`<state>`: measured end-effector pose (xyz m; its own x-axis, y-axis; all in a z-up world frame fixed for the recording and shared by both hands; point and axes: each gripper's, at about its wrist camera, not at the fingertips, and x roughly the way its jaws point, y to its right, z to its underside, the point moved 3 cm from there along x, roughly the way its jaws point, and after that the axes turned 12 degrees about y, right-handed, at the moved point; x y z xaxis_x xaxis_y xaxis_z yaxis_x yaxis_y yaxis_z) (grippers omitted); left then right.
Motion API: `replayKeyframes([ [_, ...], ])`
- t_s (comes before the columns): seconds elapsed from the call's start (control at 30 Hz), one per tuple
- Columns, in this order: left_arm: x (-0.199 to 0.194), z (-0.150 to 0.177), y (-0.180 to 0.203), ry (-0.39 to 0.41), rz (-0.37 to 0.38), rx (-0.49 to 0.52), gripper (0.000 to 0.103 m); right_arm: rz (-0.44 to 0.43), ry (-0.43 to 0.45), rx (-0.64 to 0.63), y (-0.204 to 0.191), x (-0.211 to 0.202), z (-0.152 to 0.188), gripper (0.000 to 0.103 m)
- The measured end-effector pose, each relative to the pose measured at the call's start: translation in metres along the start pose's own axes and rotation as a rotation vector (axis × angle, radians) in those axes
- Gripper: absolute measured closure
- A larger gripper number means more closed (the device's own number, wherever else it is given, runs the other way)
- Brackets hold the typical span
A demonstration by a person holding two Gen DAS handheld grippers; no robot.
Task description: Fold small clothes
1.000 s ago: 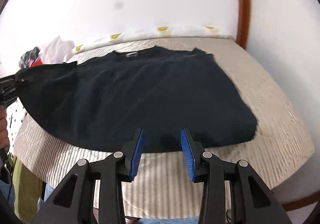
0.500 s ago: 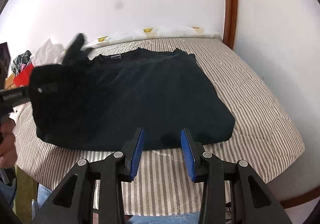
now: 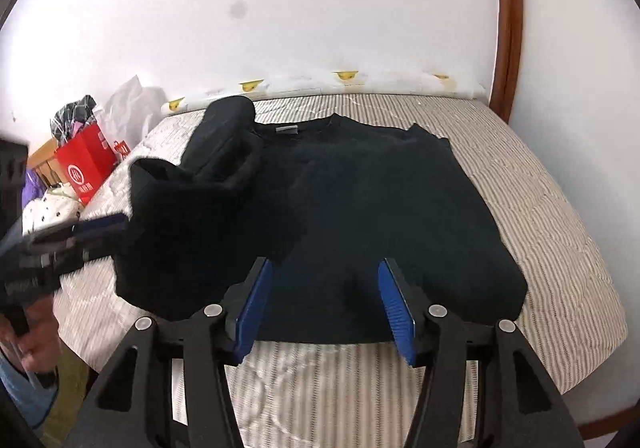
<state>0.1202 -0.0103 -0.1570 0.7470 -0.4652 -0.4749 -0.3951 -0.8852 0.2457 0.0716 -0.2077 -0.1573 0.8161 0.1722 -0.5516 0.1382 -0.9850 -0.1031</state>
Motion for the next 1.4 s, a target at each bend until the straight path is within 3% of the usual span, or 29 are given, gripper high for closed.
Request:
replayKeyframes([
  [0.1, -0.009, 0.016, -0.021, -0.016, -0.036, -0.021, 0.036, -0.081, -0.01, 0.071, -0.012, -0.001, -0.007, 0.045],
  [0.3, -0.014, 0.042, -0.057, -0.074, -0.051, -0.128, 0.034, -0.23, 0.001, 0.124, -0.053, 0.003, -0.018, 0.038],
  [0.6, -0.012, 0.056, -0.058, -0.088, 0.013, -0.16, 0.032, -0.179, -0.105, 0.141, -0.093, 0.07, -0.011, 0.037],
  [0.67, -0.003, 0.055, -0.052, -0.11, 0.021, -0.145, 0.032, -0.16, -0.106, 0.158, -0.092, 0.089, -0.011, 0.045],
  [0.7, 0.0, 0.054, -0.05, -0.111, 0.019, -0.137, 0.032, -0.153, -0.099, 0.165, -0.089, 0.094, -0.012, 0.052],
  [0.73, 0.005, 0.051, -0.046, -0.112, 0.013, -0.127, 0.032, -0.154, -0.092, 0.173, -0.087, 0.099, -0.013, 0.07],
  [0.77, 0.008, 0.048, -0.042, -0.111, 0.013, -0.123, 0.032, -0.169, -0.088, 0.185, -0.086, 0.102, -0.014, 0.079],
  [0.83, 0.016, 0.042, -0.036, -0.106, 0.015, -0.118, 0.032, -0.181, -0.047, 0.192, -0.081, 0.097, -0.021, 0.086],
  [1.07, 0.052, 0.032, -0.007, -0.157, 0.029, -0.074, 0.033, -0.06, 0.163, 0.061, -0.04, 0.044, -0.051, 0.088],
  [1.3, 0.074, 0.017, 0.034, -0.154, 0.115, -0.027, 0.033, 0.059, 0.205, 0.051, 0.045, 0.032, -0.057, 0.089],
  [1.4, 0.085, 0.016, 0.056, -0.161, 0.112, 0.027, 0.033, 0.115, 0.222, 0.072, 0.084, 0.027, -0.05, 0.089],
])
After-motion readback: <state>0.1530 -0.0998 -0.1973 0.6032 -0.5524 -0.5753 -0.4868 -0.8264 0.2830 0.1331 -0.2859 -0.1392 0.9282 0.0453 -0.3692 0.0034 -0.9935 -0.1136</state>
